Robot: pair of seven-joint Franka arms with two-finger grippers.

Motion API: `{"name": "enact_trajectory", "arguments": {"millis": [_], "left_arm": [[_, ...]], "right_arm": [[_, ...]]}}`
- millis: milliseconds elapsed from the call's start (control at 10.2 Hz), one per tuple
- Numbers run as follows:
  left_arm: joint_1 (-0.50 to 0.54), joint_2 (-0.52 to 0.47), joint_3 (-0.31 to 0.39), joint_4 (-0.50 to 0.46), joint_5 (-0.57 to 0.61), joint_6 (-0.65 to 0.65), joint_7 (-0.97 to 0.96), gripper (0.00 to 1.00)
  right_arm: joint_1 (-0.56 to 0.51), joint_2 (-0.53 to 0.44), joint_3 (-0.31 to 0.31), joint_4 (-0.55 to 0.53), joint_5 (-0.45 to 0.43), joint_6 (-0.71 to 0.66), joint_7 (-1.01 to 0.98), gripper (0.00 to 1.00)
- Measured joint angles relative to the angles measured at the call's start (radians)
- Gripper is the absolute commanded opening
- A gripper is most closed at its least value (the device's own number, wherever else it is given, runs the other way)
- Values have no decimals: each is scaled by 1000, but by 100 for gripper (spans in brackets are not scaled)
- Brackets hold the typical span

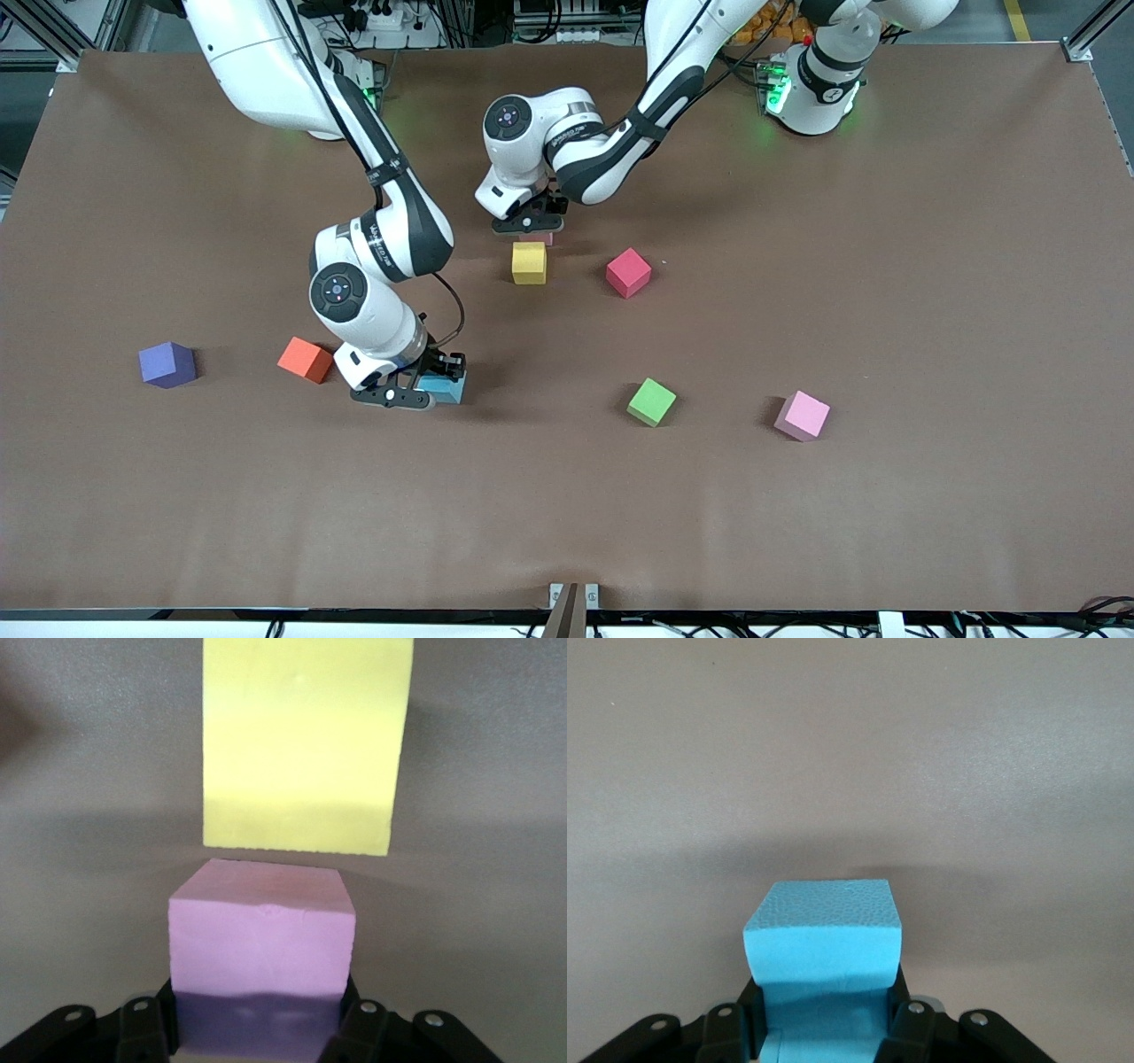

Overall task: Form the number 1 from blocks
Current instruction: 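Place the held cyan cube against the yellow cube with the right gripper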

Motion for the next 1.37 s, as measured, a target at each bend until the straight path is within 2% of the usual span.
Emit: {"name": "enact_trajectory", "arguments": {"millis": [1075,1173,1270,1368], "left_arm": [[0,35,3,49,0,-2,0,0],[0,36,6,52,0,-2,0,12],[0,36,12,55,0,-2,0,99],[1,37,17,59,0,-2,0,100]], "right_arm": [[13,0,0,0,0,3,0,54],[14,0,0,0,0,3,0,54],[18,0,0,0,0,3,0,54],[22,0,1,2,0,3,0,54]]}}
